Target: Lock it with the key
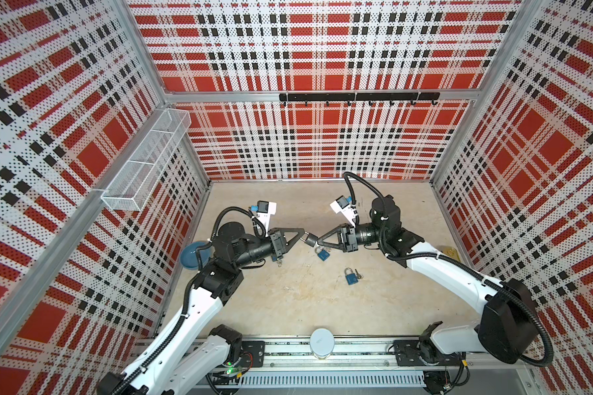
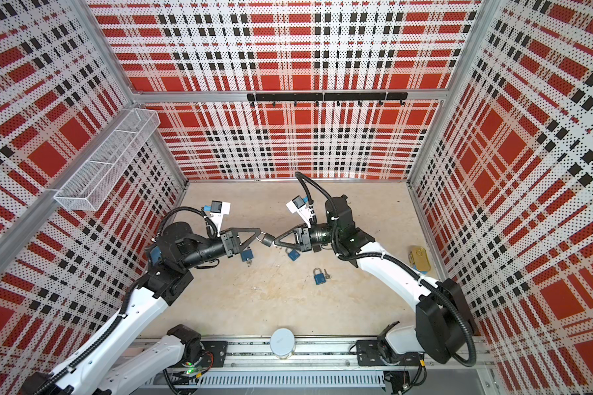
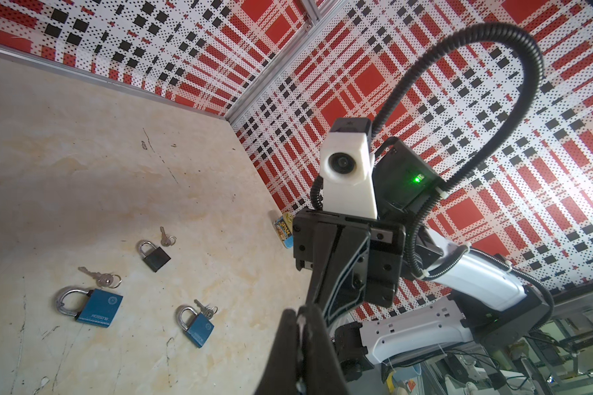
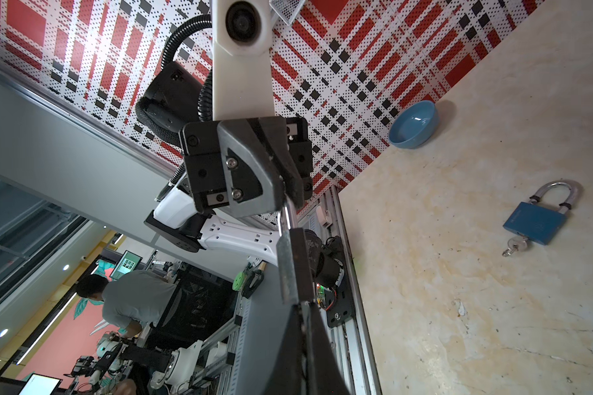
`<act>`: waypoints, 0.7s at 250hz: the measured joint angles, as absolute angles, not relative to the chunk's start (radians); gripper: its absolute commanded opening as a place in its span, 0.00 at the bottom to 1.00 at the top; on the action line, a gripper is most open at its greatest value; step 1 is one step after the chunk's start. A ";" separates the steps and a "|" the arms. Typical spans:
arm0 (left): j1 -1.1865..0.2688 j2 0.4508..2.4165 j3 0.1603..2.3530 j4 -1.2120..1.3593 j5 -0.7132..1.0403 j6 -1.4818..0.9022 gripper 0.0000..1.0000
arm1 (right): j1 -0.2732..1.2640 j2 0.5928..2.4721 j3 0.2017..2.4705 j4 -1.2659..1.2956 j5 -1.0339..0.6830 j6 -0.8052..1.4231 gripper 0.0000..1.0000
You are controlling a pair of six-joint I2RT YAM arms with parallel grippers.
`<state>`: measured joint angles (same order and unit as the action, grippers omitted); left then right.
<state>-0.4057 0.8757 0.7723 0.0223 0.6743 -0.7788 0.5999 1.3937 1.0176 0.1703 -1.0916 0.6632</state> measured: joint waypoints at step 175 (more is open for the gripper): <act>-0.273 0.923 0.747 0.026 0.778 -0.773 0.00 | 0.513 1.243 0.788 0.073 -0.992 0.663 0.00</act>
